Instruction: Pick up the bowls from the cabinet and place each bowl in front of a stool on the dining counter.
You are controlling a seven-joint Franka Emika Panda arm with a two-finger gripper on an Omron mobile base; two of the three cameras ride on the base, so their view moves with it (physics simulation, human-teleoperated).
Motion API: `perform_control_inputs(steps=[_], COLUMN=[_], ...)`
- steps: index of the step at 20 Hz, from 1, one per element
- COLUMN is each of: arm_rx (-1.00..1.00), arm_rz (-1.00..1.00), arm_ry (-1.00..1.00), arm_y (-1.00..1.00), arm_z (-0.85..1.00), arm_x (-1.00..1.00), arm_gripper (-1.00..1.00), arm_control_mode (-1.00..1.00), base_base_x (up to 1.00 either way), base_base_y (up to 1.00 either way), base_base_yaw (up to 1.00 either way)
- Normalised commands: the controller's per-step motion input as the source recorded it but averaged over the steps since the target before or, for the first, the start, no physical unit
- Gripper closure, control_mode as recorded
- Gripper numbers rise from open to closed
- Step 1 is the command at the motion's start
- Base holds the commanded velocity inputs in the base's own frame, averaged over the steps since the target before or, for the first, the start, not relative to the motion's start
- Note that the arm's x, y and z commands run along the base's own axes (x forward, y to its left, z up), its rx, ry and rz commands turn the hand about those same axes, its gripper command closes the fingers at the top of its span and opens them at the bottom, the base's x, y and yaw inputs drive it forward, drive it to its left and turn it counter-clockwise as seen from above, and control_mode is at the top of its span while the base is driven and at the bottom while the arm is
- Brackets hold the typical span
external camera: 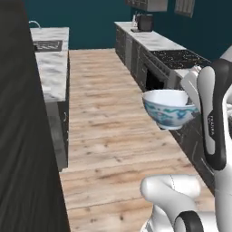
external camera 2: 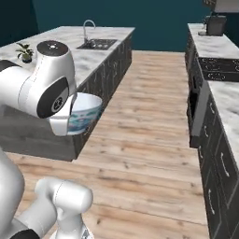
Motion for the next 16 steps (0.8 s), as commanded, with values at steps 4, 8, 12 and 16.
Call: perform_control_inputs(steps=[4, 8, 12, 16], arm_rx=[0.00, 0.00, 0.00, 0.00], arm_rz=[0.00, 0.00, 0.00, 0.00], arm_ry=[0.00, 0.00, 0.00, 0.00], arm_y=[0.00, 0.00, 0.00, 0.00], arm_z=[0.00, 0.00, 0.00, 0.00], arm_x=[0.00, 0.00, 0.00, 0.00], arm_gripper=[1.00, 1.00, 1.00, 1.00], arm_control_mode=[1.00, 1.00, 1.00, 1.00], base_base_x=[0.37, 0.81, 1.00, 1.00], base_base_y=[-0.11, -0.03, -0.13, 0.00], base_base_yaw=[0.73, 0.38, 0.22, 0.32])
